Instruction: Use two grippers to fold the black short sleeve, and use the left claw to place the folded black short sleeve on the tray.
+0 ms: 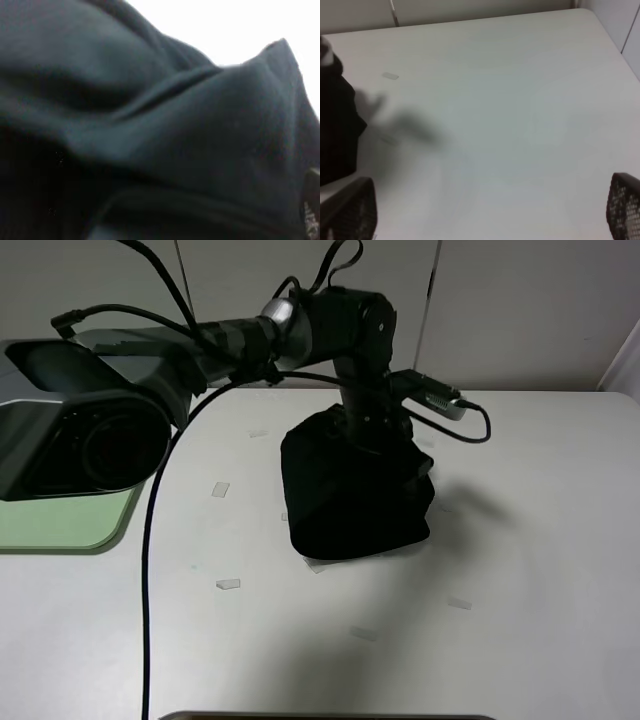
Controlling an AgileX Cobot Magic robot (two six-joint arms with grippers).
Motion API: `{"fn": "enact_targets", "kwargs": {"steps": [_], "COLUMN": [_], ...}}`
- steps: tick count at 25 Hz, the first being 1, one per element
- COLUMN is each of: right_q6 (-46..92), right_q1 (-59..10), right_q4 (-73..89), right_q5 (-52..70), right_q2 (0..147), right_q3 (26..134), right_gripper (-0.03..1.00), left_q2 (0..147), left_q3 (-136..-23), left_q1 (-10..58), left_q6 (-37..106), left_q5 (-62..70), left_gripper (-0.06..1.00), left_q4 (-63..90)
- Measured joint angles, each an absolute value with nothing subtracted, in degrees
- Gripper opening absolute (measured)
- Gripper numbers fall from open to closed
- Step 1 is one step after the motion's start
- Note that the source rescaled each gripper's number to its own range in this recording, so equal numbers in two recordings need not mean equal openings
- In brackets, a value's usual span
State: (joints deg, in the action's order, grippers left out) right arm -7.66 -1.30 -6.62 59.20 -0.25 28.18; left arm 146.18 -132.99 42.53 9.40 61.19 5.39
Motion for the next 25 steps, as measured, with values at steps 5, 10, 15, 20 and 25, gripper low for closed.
{"fn": "enact_targets", "kwargs": {"steps": [5,10,15,20,25], "right_q6": [-7.66,-7.66,-7.66,-7.66,-7.66], "right_q1": [-1.3,-1.3,-1.3,-1.3,-1.3], "right_q4": [-6.62,-6.62,-6.62,-6.62,-6.62], "right_q5": [59.2,59.2,59.2,59.2,59.2], "right_q2": [-0.25,-0.25,-0.25,-0.25,-0.25], "right_q3": [28.18,28.18,28.18,28.18,28.18], "right_gripper": [1.0,1.0,1.0,1.0,1.0], "left_q2": [143.48,140.78,138.6,136.94,136.94], "left_q3": [-139.2,-139.54,-137.83,-133.74,-129.23], "left_q1": [42.53,41.79,40.28,39.31,39.18], "left_q6": [6.08,3.18,1.04,-2.51,-5.11], "left_q5": [66.58,66.63,66.63,66.63,66.57], "left_gripper": [1.0,1.0,1.0,1.0,1.0], "left_q4": [1.99,0.0,0.37,1.46,2.49]}}
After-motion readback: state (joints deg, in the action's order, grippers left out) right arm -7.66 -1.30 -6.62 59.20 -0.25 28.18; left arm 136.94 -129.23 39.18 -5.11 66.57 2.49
